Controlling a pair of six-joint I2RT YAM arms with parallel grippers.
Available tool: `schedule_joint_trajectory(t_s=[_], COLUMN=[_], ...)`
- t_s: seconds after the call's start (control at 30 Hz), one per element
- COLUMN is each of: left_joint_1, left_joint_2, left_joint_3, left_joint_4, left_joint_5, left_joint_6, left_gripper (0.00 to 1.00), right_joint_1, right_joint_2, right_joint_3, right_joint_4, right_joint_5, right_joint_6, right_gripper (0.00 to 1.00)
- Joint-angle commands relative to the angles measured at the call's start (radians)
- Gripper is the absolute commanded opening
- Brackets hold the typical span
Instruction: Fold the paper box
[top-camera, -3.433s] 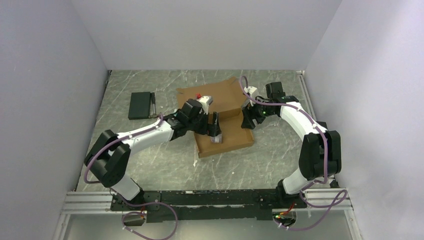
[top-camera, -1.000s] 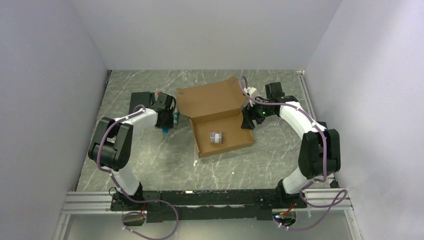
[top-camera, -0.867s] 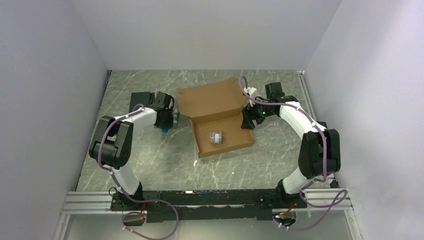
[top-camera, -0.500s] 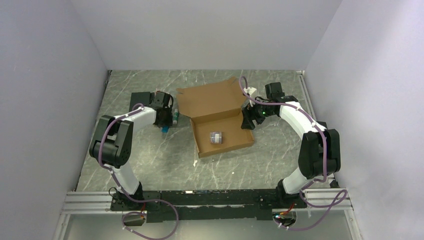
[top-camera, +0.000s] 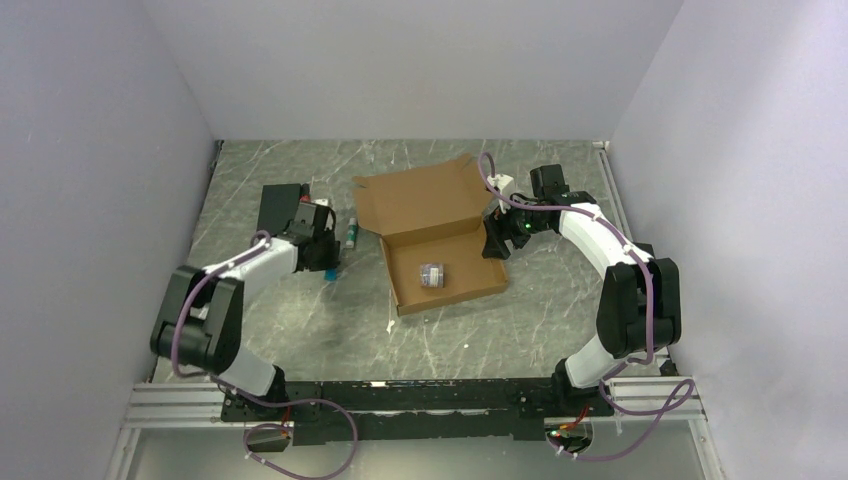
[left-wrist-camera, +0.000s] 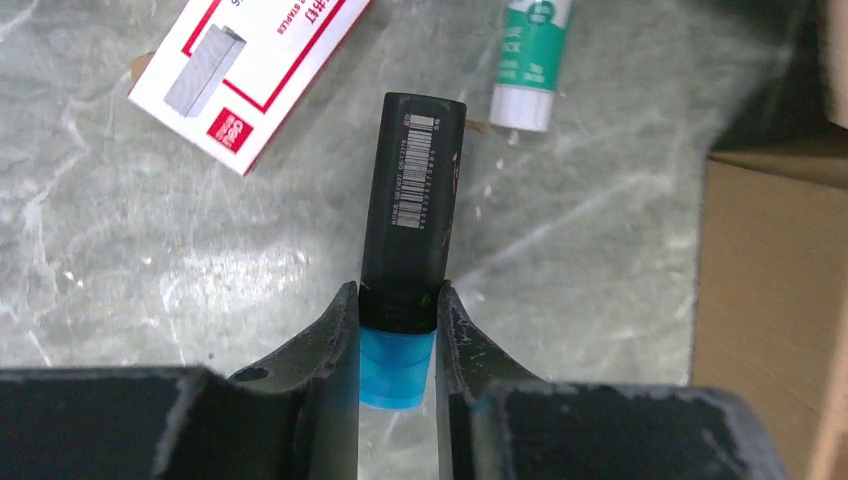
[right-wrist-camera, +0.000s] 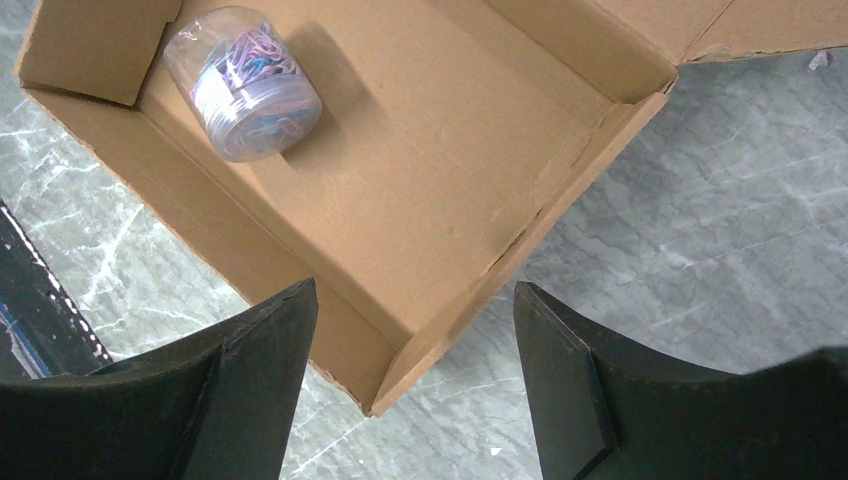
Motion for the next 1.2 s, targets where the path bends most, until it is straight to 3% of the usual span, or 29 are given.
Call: schedule_joint_trajectory(t_s=[0.0,0.2,0.37,0.5,0.63,0.77,0.93,1.17], left_joint_1=[0.001,0.001,0.001,-0.004,-0.063,-0.172,-0.324,-0.37], left_joint_2=[-0.151,-0.301,-0.393,-0.409,-0.372,-0.301,-0.196,-0.03], left_joint_3=[-0.034,-0.124,-0.202,-0.237,-0.196,-0.072,0.078,0.191], left_joint_4=[0.03,0.139,0.334,0.491,0.507,0.33,0.126,0.025], left_joint_5=[0.063,0.146,0.331,0.51,0.585,0.508,0.321,0.163], left_joint_6=[-0.066,-0.085,-0.073,-0.082,-0.043,0.073,0.2,0.24], left_gripper=[0.0,0.0,0.0,0.0,0.0,0.0,0.13,0.26], right_joint_1=[-0.004,-0.006,-0.005,-0.004,-0.004,-0.004,-0.005,-0.005], right_joint_2=[-0.003,-0.007,-0.009,-0.006,-0.006,-0.005,0.0,0.016], right_joint_3=[0.033,0.035,0.036,0.035,0.037,0.038,0.039,0.04], right_joint_4=[0.004,0.004,0.004,0.004,0.002,0.002,0.0,-0.005], right_joint_5=[-0.03,-0.031,-0.031,-0.034,-0.036,-0.038,-0.039,-0.037], right_joint_6=[-0.018,-0.017,-0.018,-0.017,-0.016,-0.013,-0.019,-0.023], right_gripper=[0.76,0.76,0.76,0.76,0.76,0.76,0.76,0.76])
